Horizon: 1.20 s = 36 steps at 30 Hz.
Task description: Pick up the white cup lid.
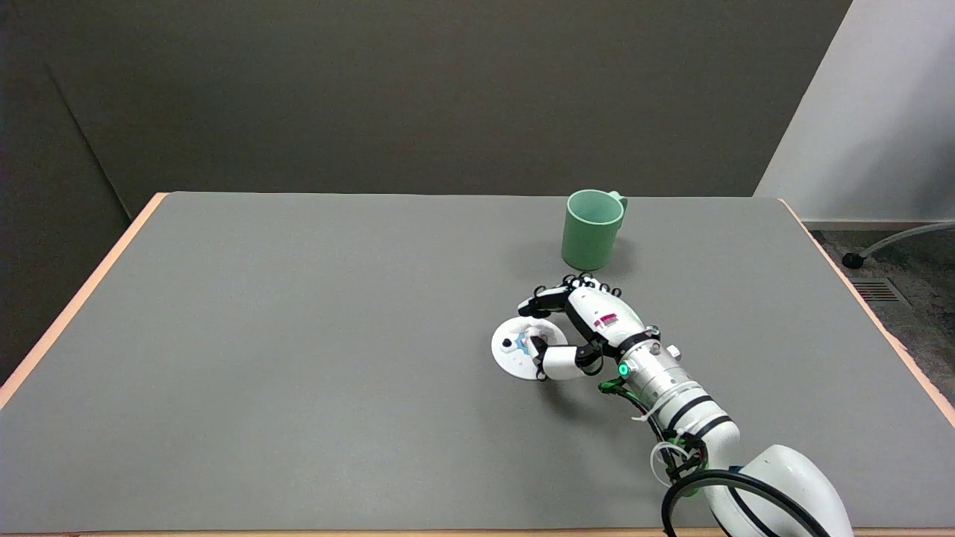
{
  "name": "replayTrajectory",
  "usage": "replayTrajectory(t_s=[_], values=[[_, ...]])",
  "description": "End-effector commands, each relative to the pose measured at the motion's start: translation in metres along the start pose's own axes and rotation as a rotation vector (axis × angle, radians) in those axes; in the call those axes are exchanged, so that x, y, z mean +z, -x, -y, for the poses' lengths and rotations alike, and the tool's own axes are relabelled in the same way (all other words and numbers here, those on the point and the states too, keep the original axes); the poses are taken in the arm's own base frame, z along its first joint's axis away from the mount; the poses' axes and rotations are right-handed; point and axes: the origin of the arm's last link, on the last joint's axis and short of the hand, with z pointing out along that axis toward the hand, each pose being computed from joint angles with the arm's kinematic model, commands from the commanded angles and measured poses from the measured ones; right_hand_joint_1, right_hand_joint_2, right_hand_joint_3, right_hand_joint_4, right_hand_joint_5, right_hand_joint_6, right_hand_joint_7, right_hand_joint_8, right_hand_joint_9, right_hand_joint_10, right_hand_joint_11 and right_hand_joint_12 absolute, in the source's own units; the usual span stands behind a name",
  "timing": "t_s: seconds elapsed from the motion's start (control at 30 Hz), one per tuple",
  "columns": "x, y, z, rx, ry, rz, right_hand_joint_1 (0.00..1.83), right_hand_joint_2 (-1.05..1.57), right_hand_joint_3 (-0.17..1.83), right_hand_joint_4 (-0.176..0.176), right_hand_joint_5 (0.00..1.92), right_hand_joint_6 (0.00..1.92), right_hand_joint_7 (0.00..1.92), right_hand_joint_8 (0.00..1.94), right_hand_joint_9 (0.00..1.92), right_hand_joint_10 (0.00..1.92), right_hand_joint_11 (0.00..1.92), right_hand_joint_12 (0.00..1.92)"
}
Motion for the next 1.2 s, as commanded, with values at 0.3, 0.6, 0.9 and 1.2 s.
replayTrajectory(t_s=[0.3, 0.6, 0.9, 1.2], values=[[0.000, 0.020, -0.003, 0.001, 0.013, 0.058, 0.93, 0.81, 0.75, 0.013, 0.76, 0.20, 0.78, 0.18, 0.25, 0.88, 0.00, 1.12], [0.008, 0.022, -0.007, -0.014, 0.015, 0.062, 1.00, 0.87, 0.77, 0.000, 0.74, 0.21, 0.77, 0.21, 0.25, 0.87, 0.00, 1.17], [0.015, 0.019, -0.004, -0.037, -0.003, 0.052, 1.03, 1.32, 0.13, 0.018, 0.58, 1.61, 0.46, 1.73, 0.05, 1.05, 0.00, 1.46], [0.016, 0.003, 0.010, -0.045, -0.050, 0.003, 1.04, 1.31, 0.12, 0.037, 0.58, 1.60, 0.51, 1.67, 0.12, 1.09, 0.00, 1.49]])
